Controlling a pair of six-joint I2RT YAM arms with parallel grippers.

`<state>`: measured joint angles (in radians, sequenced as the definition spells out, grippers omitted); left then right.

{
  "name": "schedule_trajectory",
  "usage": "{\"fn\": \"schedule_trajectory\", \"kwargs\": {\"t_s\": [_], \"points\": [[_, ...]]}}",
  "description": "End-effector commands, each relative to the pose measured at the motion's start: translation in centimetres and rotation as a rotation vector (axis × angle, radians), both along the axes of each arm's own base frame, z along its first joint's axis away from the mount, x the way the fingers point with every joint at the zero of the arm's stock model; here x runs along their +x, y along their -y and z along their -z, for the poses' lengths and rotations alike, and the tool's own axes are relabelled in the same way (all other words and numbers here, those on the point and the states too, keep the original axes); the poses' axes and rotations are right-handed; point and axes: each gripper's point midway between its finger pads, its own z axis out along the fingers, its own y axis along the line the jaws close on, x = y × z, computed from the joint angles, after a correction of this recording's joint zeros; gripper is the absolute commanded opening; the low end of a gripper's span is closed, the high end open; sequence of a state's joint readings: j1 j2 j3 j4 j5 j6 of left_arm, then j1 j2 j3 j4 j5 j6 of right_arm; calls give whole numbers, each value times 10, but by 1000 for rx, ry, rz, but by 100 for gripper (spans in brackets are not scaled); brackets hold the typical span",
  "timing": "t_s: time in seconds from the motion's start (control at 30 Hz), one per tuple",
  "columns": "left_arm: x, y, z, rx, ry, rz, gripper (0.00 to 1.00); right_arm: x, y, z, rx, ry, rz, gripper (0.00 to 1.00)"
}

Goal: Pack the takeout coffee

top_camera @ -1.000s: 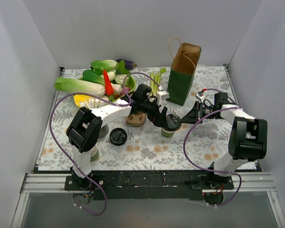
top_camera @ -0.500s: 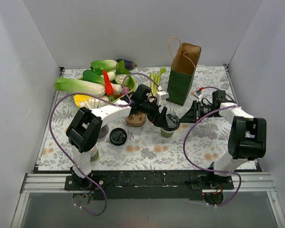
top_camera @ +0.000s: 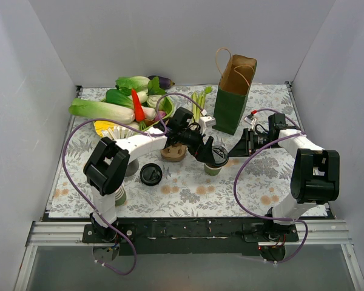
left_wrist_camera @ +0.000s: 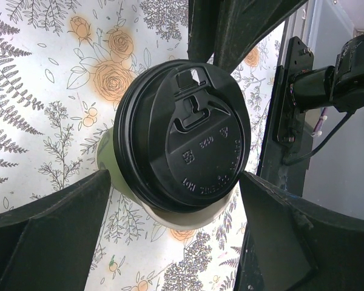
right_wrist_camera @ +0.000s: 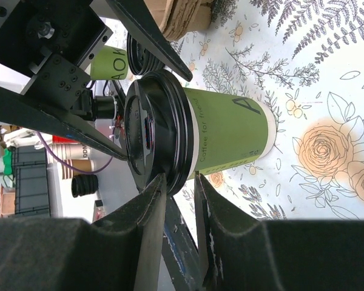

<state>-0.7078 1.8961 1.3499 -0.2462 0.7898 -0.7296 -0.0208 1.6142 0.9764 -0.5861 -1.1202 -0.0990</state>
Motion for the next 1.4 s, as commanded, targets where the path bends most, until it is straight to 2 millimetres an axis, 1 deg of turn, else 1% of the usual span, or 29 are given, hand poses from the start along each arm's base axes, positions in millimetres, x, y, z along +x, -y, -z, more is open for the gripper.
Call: {"fn": "schedule_trajectory", "kwargs": {"t_s": [0.0,0.37,0.43,0.5,0.83,0.93,1.03,1.07,1.13,1.17,1.23,1.27,1.37], "points": [[5,-3,-31,-50,89,-6,88,3,-2,-6,-6,26,-17,33],[3,-3,-33,-56,89,0,89,1,-2,-7,-35,56,-36,33],[3,-4,-33,-56,93,-2,89,-5,-9,-6,-46,65,-68,33],[1,-5,-31,-52,86,0,89,-8,-10,-7,-57,76,-80,33],[-1,-8,-30,-48,101,6,89,-14,-12,-10,-93,123,-108,33],[-1,-10,-30,-44,109,1,89,-14,-11,-14,-97,135,-112,33],[0,-13,-35,-43,132,-12,91,-16,-10,-20,-101,162,-129,38],[1,-14,-37,-43,139,-20,92,-16,-10,-24,-101,179,-135,42],[5,-18,-41,-42,132,-55,98,-16,-11,-28,-93,183,-134,47],[9,-21,-44,-46,129,-73,98,-15,-11,-32,-89,193,-135,53],[12,-24,-49,-53,101,-106,98,-13,-13,-35,-75,188,-124,56],[15,-26,-51,-58,95,-124,98,-11,-13,-35,-70,179,-120,59],[23,-32,-52,-51,43,-201,98,-5,-17,-32,-45,142,-100,65]]}}
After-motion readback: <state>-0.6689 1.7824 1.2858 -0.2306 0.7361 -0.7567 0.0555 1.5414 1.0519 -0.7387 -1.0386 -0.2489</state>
